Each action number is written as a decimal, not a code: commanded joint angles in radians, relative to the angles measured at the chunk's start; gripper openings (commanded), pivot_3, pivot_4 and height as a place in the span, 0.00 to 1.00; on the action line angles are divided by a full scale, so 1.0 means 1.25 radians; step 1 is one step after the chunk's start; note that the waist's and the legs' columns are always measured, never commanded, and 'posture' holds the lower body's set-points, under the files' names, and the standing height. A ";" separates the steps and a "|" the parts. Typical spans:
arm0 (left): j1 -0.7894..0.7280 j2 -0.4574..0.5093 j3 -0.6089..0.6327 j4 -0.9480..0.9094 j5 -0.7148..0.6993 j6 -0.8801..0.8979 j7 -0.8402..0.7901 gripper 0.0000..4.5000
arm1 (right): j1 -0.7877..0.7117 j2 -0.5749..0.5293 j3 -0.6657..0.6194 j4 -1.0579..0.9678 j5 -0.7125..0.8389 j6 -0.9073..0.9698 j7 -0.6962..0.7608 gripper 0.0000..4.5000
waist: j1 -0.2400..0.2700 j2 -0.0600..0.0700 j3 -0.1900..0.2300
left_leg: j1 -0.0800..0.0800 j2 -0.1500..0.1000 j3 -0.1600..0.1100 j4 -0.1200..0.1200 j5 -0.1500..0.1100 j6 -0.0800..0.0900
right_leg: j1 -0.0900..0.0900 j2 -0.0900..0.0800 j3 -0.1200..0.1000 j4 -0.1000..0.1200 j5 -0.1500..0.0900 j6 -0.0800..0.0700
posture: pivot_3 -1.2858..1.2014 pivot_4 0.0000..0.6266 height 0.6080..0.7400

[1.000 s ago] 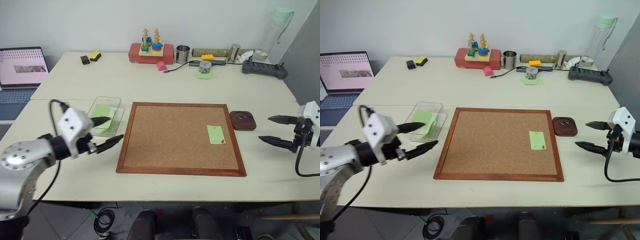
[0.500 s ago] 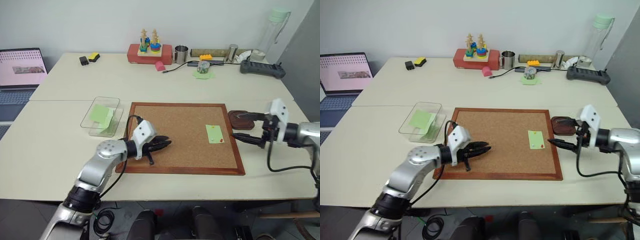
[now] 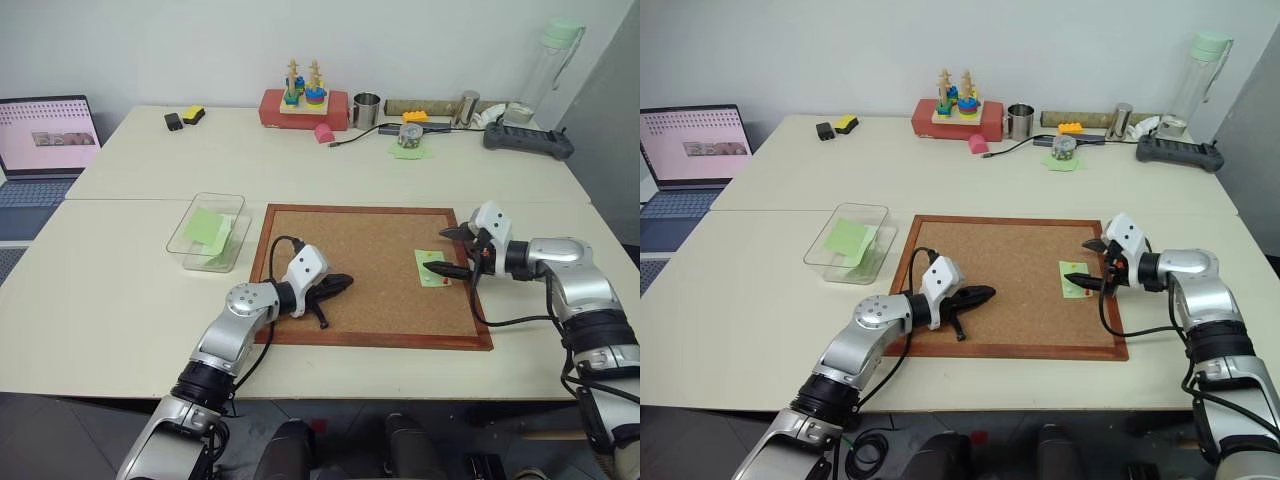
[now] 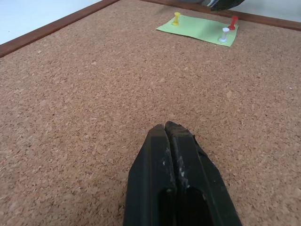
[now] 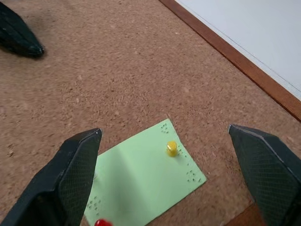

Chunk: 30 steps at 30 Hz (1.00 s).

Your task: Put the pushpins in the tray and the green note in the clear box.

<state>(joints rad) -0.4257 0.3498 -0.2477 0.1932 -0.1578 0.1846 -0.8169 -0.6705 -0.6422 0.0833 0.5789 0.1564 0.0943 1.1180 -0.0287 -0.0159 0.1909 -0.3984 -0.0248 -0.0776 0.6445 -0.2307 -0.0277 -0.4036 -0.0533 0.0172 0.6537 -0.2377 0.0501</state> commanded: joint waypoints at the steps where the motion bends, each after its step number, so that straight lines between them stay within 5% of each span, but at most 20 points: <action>1: 0.020 0.008 -0.002 -0.003 0.012 0.014 -0.005 0.01 | -0.032 0.009 -0.006 0.061 -0.027 -0.084 -0.013 1.00 | 0.000 0.000 0.000 | 0.000 0.000 0.000 0.000 0.000 0.000 | 0.000 0.000 0.000 0.000 0.000 0.000 | 0.52 0.24 1.00; 24: 0.040 0.006 -0.002 -0.029 0.022 0.032 -0.010 0.00 | -0.082 0.048 -0.010 0.188 -0.057 -0.169 -0.003 0.02 | -0.002 0.000 0.000 | 0.002 0.000 0.000 0.000 0.000 0.000 | 0.000 0.000 0.001 0.004 0.000 0.000 | 0.52 0.24 1.00; 30: 0.050 0.010 -0.008 -0.028 0.024 0.047 -0.016 0.00 | -0.080 0.048 -0.020 0.150 -0.034 -0.145 0.020 0.02 | -0.002 0.000 0.000 | 0.002 0.000 0.000 0.000 0.000 0.000 | 0.000 0.000 0.001 0.005 0.000 0.000 | 0.52 0.24 1.00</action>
<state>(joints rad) -0.3935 0.3521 -0.2307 0.1512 -0.1455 0.2146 -0.8196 -0.7426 -0.5748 0.0839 0.8172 0.0918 -0.0958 1.1276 -0.0318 -0.0156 0.1908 -0.3962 -0.0248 -0.0776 0.6447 -0.2306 -0.0277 -0.4041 -0.0533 0.0180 0.6593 -0.2378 0.0499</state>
